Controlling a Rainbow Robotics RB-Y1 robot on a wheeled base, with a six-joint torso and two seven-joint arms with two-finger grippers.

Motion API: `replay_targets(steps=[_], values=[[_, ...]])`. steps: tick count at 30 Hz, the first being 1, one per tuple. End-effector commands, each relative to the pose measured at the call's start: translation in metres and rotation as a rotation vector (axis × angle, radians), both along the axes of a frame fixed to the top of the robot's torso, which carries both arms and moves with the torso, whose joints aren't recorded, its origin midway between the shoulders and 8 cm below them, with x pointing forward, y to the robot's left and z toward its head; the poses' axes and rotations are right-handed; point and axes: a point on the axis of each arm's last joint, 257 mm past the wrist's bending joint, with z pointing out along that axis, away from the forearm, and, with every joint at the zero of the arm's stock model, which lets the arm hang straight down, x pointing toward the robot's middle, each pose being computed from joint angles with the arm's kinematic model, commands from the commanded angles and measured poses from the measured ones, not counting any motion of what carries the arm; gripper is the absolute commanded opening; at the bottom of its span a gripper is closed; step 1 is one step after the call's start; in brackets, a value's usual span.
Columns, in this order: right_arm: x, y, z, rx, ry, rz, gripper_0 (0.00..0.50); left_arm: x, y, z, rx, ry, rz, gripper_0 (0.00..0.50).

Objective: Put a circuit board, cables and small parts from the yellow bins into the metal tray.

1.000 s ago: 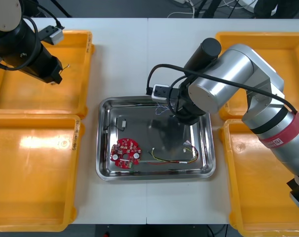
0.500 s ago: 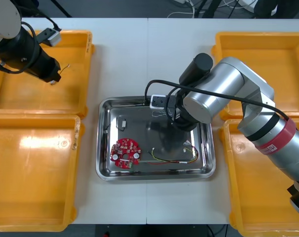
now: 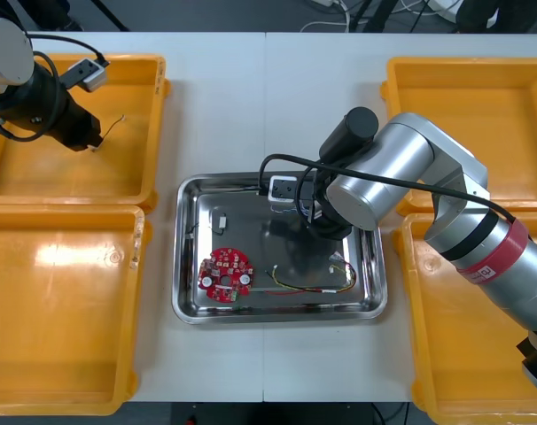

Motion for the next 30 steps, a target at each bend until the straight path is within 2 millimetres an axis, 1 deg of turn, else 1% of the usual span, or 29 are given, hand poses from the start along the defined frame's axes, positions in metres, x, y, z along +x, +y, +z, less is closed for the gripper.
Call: replay_targets(steps=[1, 2, 9, 12, 16, 19, 23, 25, 27, 28, 29, 30], values=[[0.0, 0.004, 0.002, -0.01, -0.021, 0.029, 0.494, 0.023, 0.01, 0.044, 0.071, -0.106, -0.091, 0.5], [0.0, 0.004, 0.002, -0.01, -0.023, 0.028, 0.5, 0.024, 0.011, 0.043, 0.073, -0.111, -0.09, 0.5], [0.001, -0.002, 0.01, -0.016, -0.019, 0.014, 0.5, 0.035, 0.006, 0.029, 0.082, -0.138, -0.099, 0.5], [-0.002, -0.005, 0.016, -0.024, -0.013, 0.009, 0.5, 0.036, 0.0, 0.023, 0.066, -0.136, -0.101, 0.5], [-0.012, -0.008, 0.027, -0.041, 0.005, 0.005, 0.5, 0.036, -0.003, 0.014, 0.06, -0.125, -0.103, 0.5], [-0.02, -0.012, 0.039, -0.053, 0.025, -0.003, 0.5, 0.036, -0.004, 0.009, 0.065, -0.121, -0.108, 0.5], [-0.029, -0.021, 0.06, -0.051, 0.068, -0.03, 0.5, 0.035, -0.004, 0.001, 0.056, -0.128, -0.109, 0.5], [-0.031, -0.028, 0.069, -0.054, 0.085, -0.048, 0.5, 0.036, -0.006, 0.0, 0.056, -0.132, -0.113, 0.5], [-0.033, -0.041, 0.083, -0.06, 0.105, -0.085, 0.5, 0.036, -0.007, -0.002, 0.053, -0.13, -0.116, 0.5], [-0.034, -0.044, 0.086, -0.066, 0.109, -0.092, 0.5, 0.035, -0.007, -0.003, 0.052, -0.127, -0.116, 0.5], [-0.034, -0.051, 0.093, -0.071, 0.113, -0.11, 0.5, 0.035, -0.008, -0.002, 0.049, -0.129, -0.117, 0.5], [-0.03, -0.052, 0.102, -0.059, 0.095, -0.117, 0.5, 0.034, -0.008, -0.004, 0.047, -0.125, -0.116, 0.5]])
